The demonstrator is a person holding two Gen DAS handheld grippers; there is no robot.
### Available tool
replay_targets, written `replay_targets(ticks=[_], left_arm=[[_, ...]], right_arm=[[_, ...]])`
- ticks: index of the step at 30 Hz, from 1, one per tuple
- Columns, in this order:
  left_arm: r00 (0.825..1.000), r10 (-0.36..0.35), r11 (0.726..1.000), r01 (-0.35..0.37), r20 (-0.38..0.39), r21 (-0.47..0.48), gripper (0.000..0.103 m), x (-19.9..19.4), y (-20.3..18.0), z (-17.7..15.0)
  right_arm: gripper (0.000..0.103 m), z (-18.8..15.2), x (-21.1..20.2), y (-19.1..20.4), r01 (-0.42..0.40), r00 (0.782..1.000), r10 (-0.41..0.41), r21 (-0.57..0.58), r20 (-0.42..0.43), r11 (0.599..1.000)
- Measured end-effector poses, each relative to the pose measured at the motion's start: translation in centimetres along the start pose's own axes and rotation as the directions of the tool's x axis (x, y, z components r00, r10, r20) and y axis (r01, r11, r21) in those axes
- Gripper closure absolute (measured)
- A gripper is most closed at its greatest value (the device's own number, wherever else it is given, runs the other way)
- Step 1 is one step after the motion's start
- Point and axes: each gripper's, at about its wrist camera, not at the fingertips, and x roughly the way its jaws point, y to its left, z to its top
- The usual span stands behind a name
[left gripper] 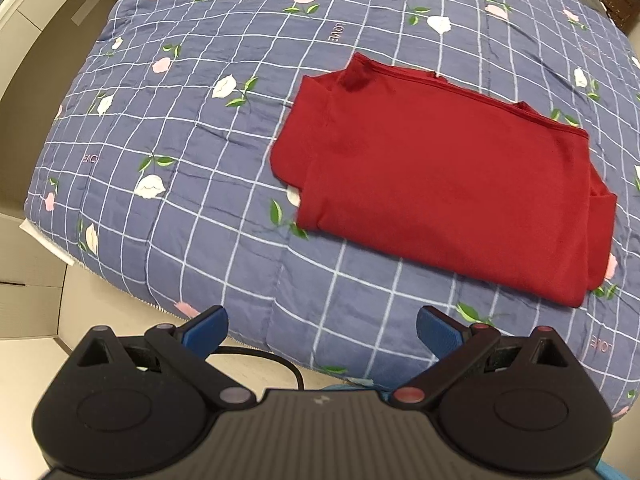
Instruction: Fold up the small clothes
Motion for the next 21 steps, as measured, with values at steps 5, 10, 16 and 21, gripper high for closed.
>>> replay_targets(ticks=[5, 10, 16, 21], left_arm=[[1.000, -0.013, 1.000, 0.013, -0.021, -0.003, 0.001, 1.4, 1.4, 1.7], [0.999, -0.009, 1.000, 0.010, -0.044, 0.009, 0.001, 2.9, 2.5, 2.9], [0.995, -0.002, 1.000, 0.002, -0.096, 0.002, 0.001, 4.9, 4.1, 3.5], [0.990, 0.010, 1.000, -0.011, -0.139, -0.010, 0.001, 6.8, 5.5, 4.1]], right_arm=[[0.001, 0.8, 1.3, 1.2, 0.022, 0.999, -0.022, 0.009, -0.024, 1.000], [0.001, 1.5, 3.8, 2.8, 0.036, 0.997, -0.036, 0.000, -0.069, 0.999], [0.001, 2.0, 7.7, 5.6, 0.062, 0.989, -0.070, -0.068, -0.131, 0.996], [0.001, 2.6, 10.9, 8.3, 0.070, 0.982, -0.093, -0.138, -0.165, 0.988]])
